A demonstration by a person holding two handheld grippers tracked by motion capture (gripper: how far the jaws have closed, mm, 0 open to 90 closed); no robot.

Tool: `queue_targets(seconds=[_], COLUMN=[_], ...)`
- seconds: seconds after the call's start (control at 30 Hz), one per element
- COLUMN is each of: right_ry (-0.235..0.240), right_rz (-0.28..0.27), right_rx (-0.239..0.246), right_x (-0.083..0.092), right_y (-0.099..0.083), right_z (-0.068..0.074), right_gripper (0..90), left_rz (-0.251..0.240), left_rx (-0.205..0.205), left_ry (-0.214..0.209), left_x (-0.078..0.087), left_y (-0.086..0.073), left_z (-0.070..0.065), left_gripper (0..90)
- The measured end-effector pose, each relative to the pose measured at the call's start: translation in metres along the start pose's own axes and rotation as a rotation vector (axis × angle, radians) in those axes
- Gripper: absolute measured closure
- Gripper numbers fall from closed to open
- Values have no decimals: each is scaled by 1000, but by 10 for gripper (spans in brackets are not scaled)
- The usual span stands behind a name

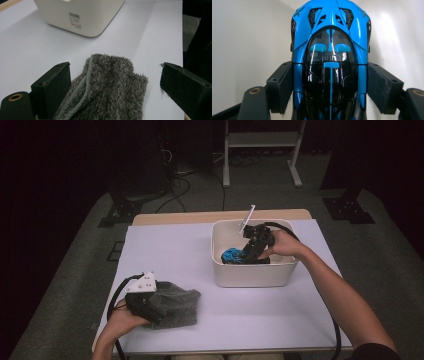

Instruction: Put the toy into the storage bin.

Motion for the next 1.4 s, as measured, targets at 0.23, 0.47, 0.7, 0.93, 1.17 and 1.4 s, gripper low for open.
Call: queue_targets(seconds=[0.23,0.47,0.7,0.93,1.17,1.4], right_ry=[7,-9,-12,-26,-38,-56], right_rz=[17,11,-24,-66,-103,-158], right_rx=[-40,-47,-45,-39,-44,-46], right_x=[0,6,13,23,35,51], right_y=[-1,-3,-2,-3,-9,-15], right_z=[-1,-2,0,4,8,13], right_gripper=[288,278,283,279,277,273], left_rz=[0,0,-5,-8,-8,-5], left_rx=[0,-4,0,0,-1,-2], left_ry=[-5,-5,-5,-3,-2,-3], left_x=[0,-1,0,0,0,-2], left_y=[0,1,0,0,1,0], left_z=[-1,-2,-2,-3,-2,-2], left_gripper=[94,94,93,94,93,93])
Point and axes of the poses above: each handheld gripper's, and its own axes: x roughly backward along the jaws, y roughly out of its top, z roughly to its left, the point moved 6 cm from there along -x, roughly forward along the jaws, and after that the axes turned 3 degrees about z, right-handed, at the moved point
